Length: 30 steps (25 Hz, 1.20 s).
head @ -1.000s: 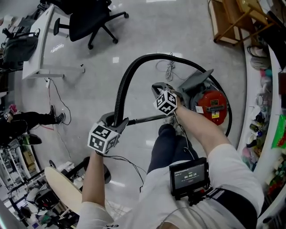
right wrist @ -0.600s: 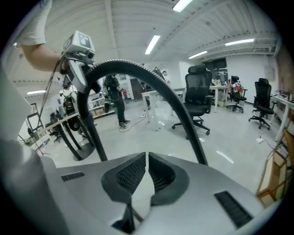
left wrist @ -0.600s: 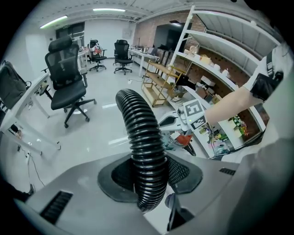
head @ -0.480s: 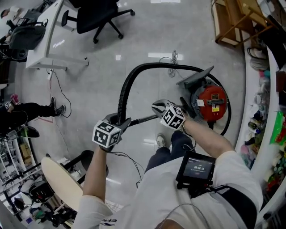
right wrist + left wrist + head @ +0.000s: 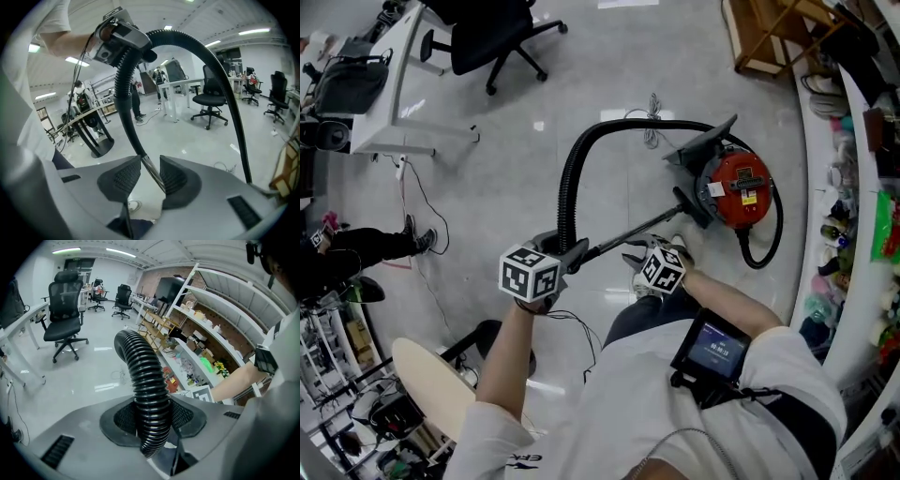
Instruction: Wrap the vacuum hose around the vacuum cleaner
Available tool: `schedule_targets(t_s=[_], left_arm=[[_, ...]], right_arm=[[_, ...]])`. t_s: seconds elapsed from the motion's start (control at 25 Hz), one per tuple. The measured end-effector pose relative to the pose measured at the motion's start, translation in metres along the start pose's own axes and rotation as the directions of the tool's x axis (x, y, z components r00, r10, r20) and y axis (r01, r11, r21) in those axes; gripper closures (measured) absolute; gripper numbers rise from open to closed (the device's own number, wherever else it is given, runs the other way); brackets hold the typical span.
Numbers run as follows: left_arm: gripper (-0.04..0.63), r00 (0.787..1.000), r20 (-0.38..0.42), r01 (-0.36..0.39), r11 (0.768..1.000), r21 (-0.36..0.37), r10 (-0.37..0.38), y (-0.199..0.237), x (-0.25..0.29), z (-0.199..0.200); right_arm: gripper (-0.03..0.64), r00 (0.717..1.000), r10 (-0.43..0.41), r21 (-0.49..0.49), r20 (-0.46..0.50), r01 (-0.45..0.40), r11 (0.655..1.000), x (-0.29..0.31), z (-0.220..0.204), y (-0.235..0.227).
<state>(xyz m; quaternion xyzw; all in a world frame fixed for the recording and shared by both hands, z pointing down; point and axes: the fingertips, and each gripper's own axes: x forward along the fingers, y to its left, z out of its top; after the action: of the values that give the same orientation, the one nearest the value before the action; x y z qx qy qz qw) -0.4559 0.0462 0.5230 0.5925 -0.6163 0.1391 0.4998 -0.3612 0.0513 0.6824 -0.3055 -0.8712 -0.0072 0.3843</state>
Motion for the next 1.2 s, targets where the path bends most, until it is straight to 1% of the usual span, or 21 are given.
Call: schedule_targets(t_s=[0.16,0.24,0.32,0.44,0.48,0.56,0.64,0.72,0.8,0.84,0.92,1.0,1.08,1.12,1.2], left_arm=[[0.443,0.998,0.024,0.051,0.999,-0.015,-0.051,-0.023,-0.004,-0.007],[0.443,0.997,0.037,0.074,0.997,-0.026,-0.073,-0.033,-0.006,-0.012],[0.443,0.994,0.057,0.095,0.994,-0.045,-0.092,-0.041,-0.01,-0.02],[0.443,0.989,0.091,0.123,0.989,-0.078,-0.116,-0.05,-0.018,-0.032],[0.443,0.987,0.101,0.134,0.987,-0.085,-0.125,-0.053,-0.02,-0.035],[0.443,0.983,0.112,0.154,0.984,-0.086,-0.144,-0.061,-0.023,-0.04],[0.443,0.98,0.115,0.172,0.982,-0.08,-0.163,-0.069,-0.026,-0.047],[0.443,0.976,0.118,0.191,0.978,-0.08,-0.181,-0.077,-0.028,-0.056],[0.443,0.971,0.129,0.213,0.973,-0.088,-0.201,-0.084,-0.03,-0.063],[0.443,0.968,0.135,0.223,0.97,-0.096,-0.21,-0.088,-0.03,-0.066],[0.443,0.964,0.143,0.243,0.963,-0.117,-0.226,-0.099,-0.032,-0.076],[0.443,0.959,0.149,0.263,0.954,-0.141,-0.242,-0.111,-0.033,-0.086],[0.443,0.953,0.161,0.281,0.946,-0.158,-0.256,-0.127,-0.032,-0.093],[0.443,0.95,0.168,0.29,0.943,-0.165,-0.263,-0.136,-0.03,-0.097],[0.443,0.943,0.184,0.308,0.935,-0.176,-0.276,-0.154,-0.027,-0.104]], right_arm=[[0.508,0.997,-0.077,0.12,0.011,0.075,0.99,-0.014,-0.021,0.009],[0.509,0.993,-0.12,0.211,0.02,0.113,0.971,-0.023,-0.035,0.017],[0.508,0.984,-0.174,0.319,0.031,0.155,0.935,-0.034,-0.05,0.025],[0.508,0.962,-0.268,0.464,0.057,0.212,0.86,-0.057,-0.066,0.04],[0.509,0.954,-0.294,0.494,0.06,0.227,0.839,-0.065,-0.072,0.047],[0.508,0.942,-0.33,0.527,0.054,0.254,0.811,-0.077,-0.083,0.062],[0.509,0.938,-0.343,0.544,0.042,0.266,0.796,-0.081,-0.091,0.081],[0.509,0.937,-0.349,0.552,0.038,0.271,0.789,-0.083,-0.093,0.098],[0.508,0.934,-0.355,0.537,0.042,0.278,0.796,-0.083,-0.088,0.112],[0.508,0.934,-0.356,0.519,0.044,0.283,0.807,-0.082,-0.084,0.119],[0.497,0.941,-0.336,0.452,0.044,0.281,0.847,-0.076,-0.074,0.141],[0.471,0.957,-0.289,0.34,0.035,0.26,0.904,-0.067,-0.063,0.169],[0.437,0.97,-0.241,0.224,0.03,0.228,0.947,-0.059,-0.055,0.195],[0.42,0.975,-0.219,0.181,0.034,0.209,0.961,-0.056,-0.052,0.208],[0.391,0.981,-0.186,0.134,0.055,0.178,0.975,-0.053,-0.047,0.232]])
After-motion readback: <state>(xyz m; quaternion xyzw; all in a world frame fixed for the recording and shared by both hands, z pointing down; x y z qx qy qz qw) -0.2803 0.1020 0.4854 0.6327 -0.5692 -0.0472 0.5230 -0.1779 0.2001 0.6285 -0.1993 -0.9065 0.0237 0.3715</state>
